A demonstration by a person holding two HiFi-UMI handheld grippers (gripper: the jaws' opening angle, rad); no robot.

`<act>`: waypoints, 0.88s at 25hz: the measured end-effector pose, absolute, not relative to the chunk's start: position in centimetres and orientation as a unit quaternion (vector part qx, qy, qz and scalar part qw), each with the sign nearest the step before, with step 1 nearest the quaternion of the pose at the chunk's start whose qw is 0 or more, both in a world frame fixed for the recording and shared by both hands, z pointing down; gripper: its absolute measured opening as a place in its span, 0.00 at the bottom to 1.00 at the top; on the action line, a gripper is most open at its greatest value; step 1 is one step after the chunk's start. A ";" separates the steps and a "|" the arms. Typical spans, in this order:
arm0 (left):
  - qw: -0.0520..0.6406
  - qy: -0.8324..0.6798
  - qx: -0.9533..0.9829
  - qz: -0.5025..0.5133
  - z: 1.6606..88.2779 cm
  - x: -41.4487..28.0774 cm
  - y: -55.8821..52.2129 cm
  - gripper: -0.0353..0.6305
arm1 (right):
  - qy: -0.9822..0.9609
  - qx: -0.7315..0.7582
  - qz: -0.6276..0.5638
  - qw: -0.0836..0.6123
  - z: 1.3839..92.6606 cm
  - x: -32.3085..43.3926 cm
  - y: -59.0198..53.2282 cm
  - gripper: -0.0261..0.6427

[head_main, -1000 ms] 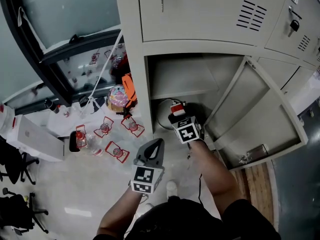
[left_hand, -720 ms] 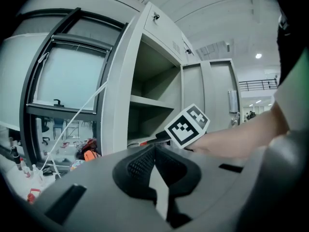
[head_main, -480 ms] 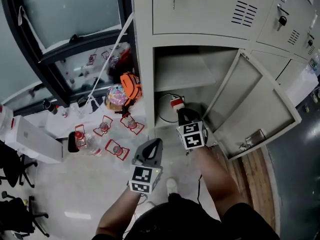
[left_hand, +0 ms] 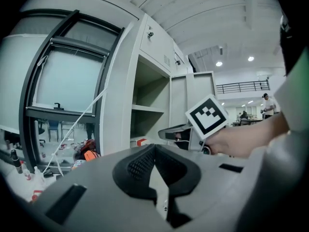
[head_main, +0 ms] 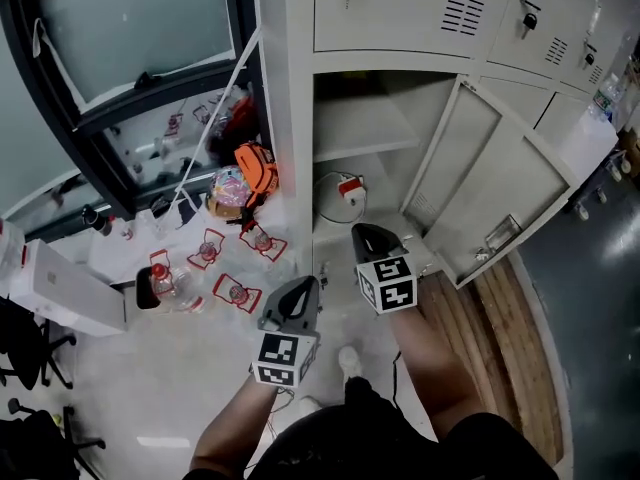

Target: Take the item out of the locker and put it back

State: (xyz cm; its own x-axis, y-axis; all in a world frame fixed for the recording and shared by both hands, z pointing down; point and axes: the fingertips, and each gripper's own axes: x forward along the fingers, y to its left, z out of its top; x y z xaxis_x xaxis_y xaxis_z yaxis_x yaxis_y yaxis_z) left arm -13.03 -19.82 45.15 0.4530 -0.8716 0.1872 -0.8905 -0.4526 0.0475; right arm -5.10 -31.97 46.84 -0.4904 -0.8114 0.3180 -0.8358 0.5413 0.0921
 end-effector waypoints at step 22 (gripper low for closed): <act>0.086 -0.518 0.848 0.066 45.5 -12.3 -11.2 0.06 | -0.880 0.457 0.038 0.128 43.9 -3.5 -16.3 0.04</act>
